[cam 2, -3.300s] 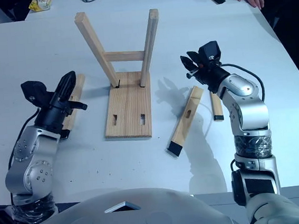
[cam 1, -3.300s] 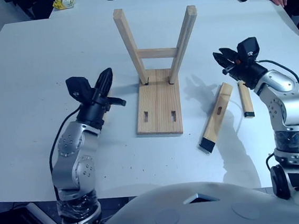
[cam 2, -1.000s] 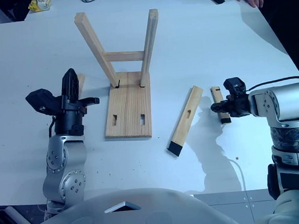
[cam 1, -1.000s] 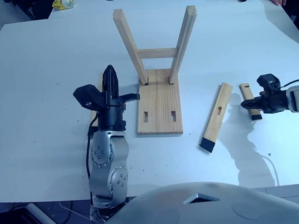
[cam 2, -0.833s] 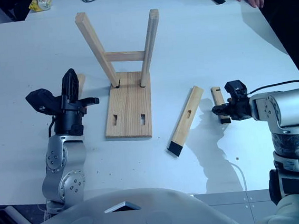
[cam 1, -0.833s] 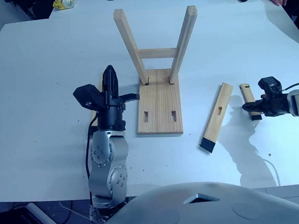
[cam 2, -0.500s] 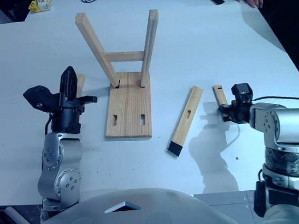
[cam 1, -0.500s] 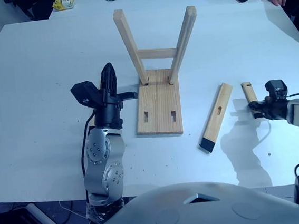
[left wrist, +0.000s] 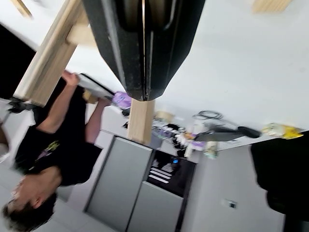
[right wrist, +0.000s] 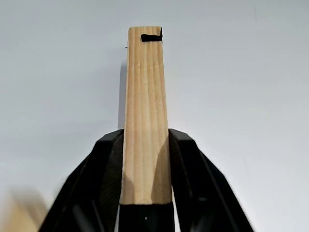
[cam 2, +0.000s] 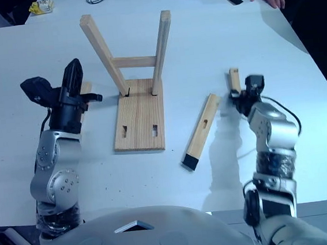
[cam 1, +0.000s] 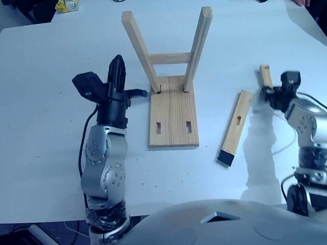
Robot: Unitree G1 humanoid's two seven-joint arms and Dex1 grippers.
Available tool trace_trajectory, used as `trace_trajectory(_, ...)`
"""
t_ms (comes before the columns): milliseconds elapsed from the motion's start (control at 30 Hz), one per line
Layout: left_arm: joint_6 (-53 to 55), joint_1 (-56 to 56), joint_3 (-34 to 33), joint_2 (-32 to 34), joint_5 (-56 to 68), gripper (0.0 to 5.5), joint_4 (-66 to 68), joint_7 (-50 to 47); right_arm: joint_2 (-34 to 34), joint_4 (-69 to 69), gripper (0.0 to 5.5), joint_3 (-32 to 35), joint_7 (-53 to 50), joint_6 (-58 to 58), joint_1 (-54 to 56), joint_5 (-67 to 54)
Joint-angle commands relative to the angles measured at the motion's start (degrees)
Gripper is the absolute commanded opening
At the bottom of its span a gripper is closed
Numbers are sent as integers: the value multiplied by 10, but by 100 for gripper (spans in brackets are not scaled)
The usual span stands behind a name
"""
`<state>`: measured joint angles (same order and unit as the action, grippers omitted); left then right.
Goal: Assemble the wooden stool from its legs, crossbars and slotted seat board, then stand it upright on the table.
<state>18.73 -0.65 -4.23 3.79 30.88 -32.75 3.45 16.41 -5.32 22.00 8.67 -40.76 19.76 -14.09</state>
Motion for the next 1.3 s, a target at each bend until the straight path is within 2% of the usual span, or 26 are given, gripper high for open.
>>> trace_trajectory(33,43,-79,-35,30,80,0,50,50,4,-26,131,78,8,71,95,-81)
trace_trajectory(200,74,-123,-62,57,140,0,77,81,0,-5,131,120,34,69,196,-204)
trace_trajectory(267,98,-147,-81,68,194,25,80,91,-19,41,131,118,49,19,251,-306)
trace_trajectory(433,166,-213,-108,120,313,102,115,153,-44,170,131,18,80,-110,247,-456)
trace_trajectory(600,233,-263,-131,156,450,176,158,203,-17,206,131,-36,130,-183,212,-543)
trace_trajectory(833,302,-266,-130,206,524,287,184,256,33,190,131,-55,229,-167,184,-547)
trace_trajectory(1067,349,-274,-102,239,518,289,213,323,76,162,131,-124,382,-136,166,-495)
trace_trajectory(1300,361,-275,-77,238,501,289,212,350,105,141,131,-209,493,-93,159,-412)
